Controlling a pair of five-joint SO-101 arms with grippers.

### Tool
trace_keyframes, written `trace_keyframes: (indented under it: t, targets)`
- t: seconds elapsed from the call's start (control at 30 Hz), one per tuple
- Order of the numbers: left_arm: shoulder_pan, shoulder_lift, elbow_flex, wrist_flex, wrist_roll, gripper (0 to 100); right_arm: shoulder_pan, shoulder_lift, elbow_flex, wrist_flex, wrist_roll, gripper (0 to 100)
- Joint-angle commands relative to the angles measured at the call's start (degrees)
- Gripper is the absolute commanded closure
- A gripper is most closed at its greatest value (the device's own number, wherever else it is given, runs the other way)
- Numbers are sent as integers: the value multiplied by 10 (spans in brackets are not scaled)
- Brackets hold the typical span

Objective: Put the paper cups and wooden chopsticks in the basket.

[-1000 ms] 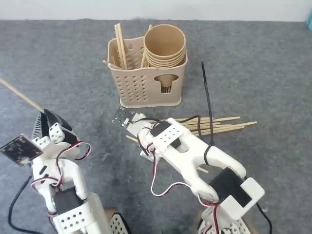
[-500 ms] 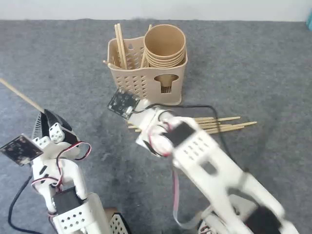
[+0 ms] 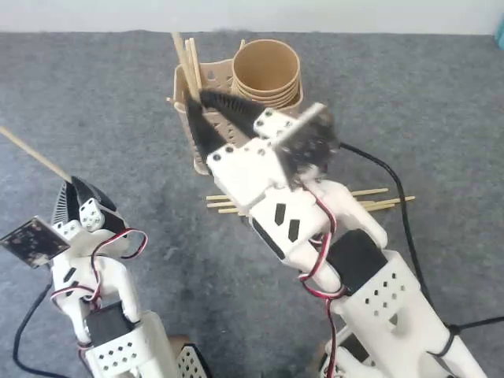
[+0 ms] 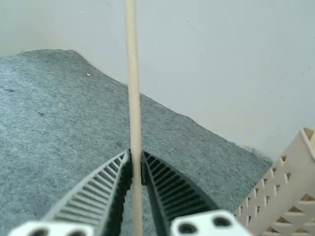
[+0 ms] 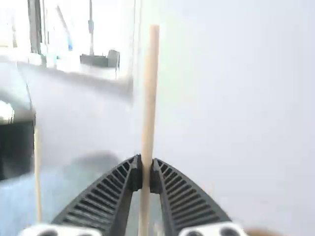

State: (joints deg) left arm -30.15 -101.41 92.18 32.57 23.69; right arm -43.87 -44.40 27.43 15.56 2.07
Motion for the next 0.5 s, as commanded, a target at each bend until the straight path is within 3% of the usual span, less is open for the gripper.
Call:
trace_keyframes:
  t: [0.0,0.47]
  targets:
    - [4,2,-2,-19,-3,987,34,33,-32,-144,-4,989]
    - [4,2,3,-21,-3,987,136,386,-222,-305,-8,989]
